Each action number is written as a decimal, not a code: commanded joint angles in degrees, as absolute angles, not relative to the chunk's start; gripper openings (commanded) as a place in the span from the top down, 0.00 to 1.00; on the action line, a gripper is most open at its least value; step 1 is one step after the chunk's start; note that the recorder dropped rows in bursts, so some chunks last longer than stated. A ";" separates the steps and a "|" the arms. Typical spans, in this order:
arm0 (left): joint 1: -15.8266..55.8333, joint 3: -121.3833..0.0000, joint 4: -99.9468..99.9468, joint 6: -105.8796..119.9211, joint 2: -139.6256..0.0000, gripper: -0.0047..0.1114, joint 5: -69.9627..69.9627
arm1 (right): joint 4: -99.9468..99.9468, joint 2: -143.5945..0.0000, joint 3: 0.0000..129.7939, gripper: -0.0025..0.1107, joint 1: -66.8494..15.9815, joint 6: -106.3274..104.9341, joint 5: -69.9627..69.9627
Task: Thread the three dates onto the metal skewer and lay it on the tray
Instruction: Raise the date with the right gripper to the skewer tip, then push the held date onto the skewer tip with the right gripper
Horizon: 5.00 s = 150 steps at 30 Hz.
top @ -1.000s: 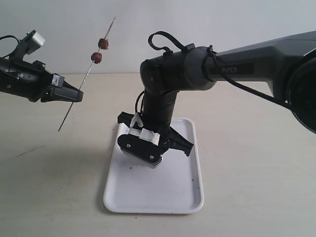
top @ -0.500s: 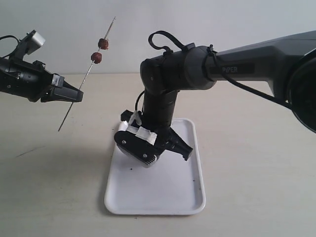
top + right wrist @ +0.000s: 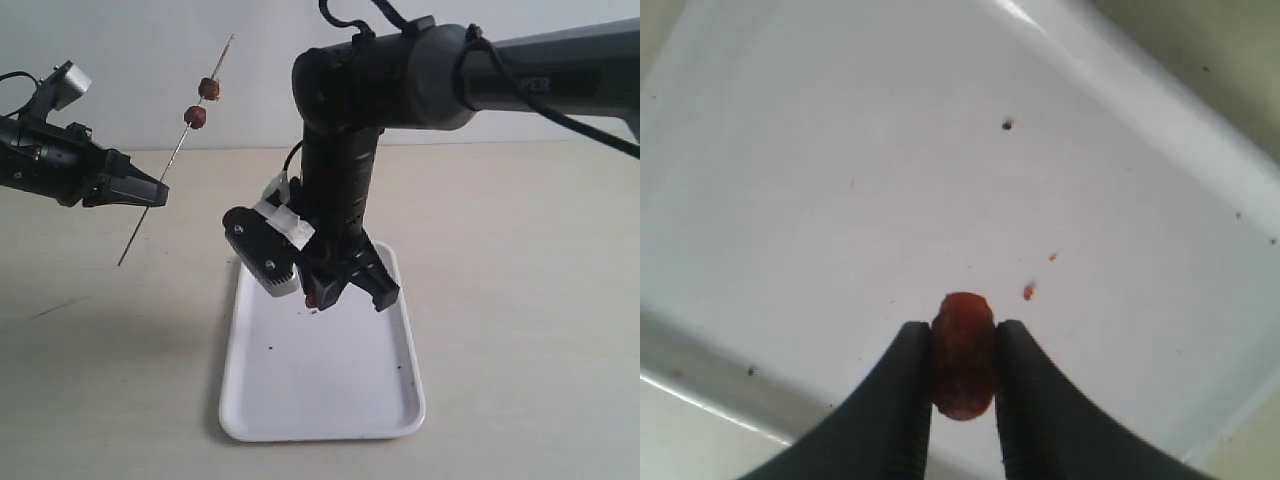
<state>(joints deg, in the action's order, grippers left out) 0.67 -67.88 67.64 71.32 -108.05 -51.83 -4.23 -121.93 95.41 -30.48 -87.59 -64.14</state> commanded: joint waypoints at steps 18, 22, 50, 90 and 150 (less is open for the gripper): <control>0.54 -67.66 68.17 71.54 -107.65 0.96 -55.52 | -55.74 -116.63 95.29 0.79 -29.83 -71.74 -69.96; 0.54 -67.44 67.93 71.54 -107.65 0.96 -56.87 | -65.76 -116.23 95.29 0.79 -29.60 -71.74 -69.96; 3.81 -67.16 69.94 70.25 -107.65 0.96 -62.24 | -91.27 -114.45 95.29 0.79 -5.40 -60.01 -59.16; 15.06 -67.29 82.91 73.55 -111.74 0.96 -57.03 | -95.46 -121.39 95.29 0.79 2.64 -46.87 -57.72; 15.30 -67.29 88.84 81.06 -111.74 0.96 -61.80 | -80.60 -121.39 95.29 0.79 -1.63 -49.44 -59.58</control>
